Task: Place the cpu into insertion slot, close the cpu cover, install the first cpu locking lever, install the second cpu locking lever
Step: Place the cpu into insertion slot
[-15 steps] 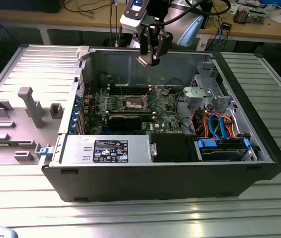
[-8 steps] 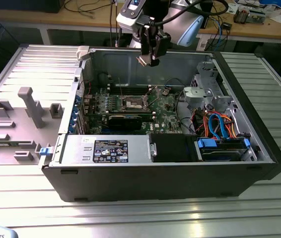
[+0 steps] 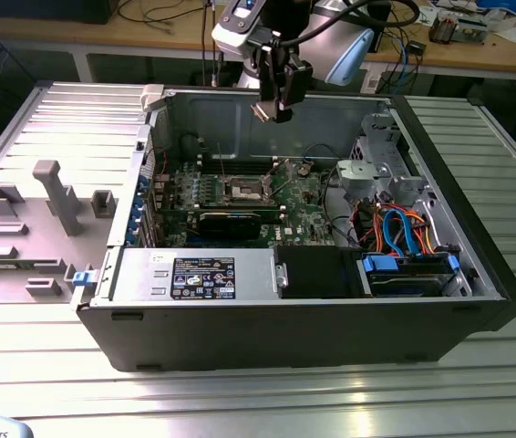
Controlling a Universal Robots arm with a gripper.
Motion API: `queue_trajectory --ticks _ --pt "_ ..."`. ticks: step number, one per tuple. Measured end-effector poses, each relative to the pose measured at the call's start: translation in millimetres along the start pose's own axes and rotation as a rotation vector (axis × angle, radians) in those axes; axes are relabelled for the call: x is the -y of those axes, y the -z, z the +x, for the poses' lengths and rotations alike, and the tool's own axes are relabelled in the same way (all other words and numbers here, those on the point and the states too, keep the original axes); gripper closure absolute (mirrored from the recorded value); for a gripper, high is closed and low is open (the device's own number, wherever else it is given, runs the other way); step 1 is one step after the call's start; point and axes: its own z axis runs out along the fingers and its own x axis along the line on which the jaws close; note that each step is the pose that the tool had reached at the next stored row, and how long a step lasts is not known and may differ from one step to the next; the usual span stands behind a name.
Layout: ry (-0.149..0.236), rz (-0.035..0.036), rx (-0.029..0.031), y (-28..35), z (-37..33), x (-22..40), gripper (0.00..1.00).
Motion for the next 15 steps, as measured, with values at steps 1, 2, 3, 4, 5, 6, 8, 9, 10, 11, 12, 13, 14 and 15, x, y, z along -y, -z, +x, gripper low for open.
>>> queue_trajectory --ticks 1,2,3,4,5,6,8,9,10,11,12,13,14,15 --pt "-0.002 0.0000 0.0002 0.0 0.0 0.0 0.46" --pt "-0.004 -0.0001 0.0003 0.0 0.0 0.0 0.46" --pt "-0.007 -0.0001 0.0006 0.0 0.0 0.0 0.46" --pt "-0.008 -0.0002 0.0007 0.0 0.0 0.0 0.46" --pt "-0.010 -0.0002 0.0009 0.0 0.0 0.0 0.46" --pt "-0.011 -0.0002 0.0010 0.0 0.0 0.0 0.46" --pt "-0.014 -0.0003 0.0013 0.0 0.0 0.0 0.46" --pt "-0.016 -0.0003 0.0014 0.0 0.0 0.0 0.46" --pt "-0.017 -0.0004 0.0015 0.0 0.0 0.0 0.46" --pt "-0.018 -0.0004 0.0016 0.0 0.0 0.0 0.46" --pt "-0.019 -0.0003 0.0017 0.0 0.0 0.0 0.46" --pt "-0.019 -0.0004 0.0018 0.0 0.0 0.0 0.46" --pt "-0.019 -0.0004 0.0018 0.0 0.0 0.0 0.46" --pt "-0.019 -0.0004 0.0017 0.0 0.0 0.0 0.46"
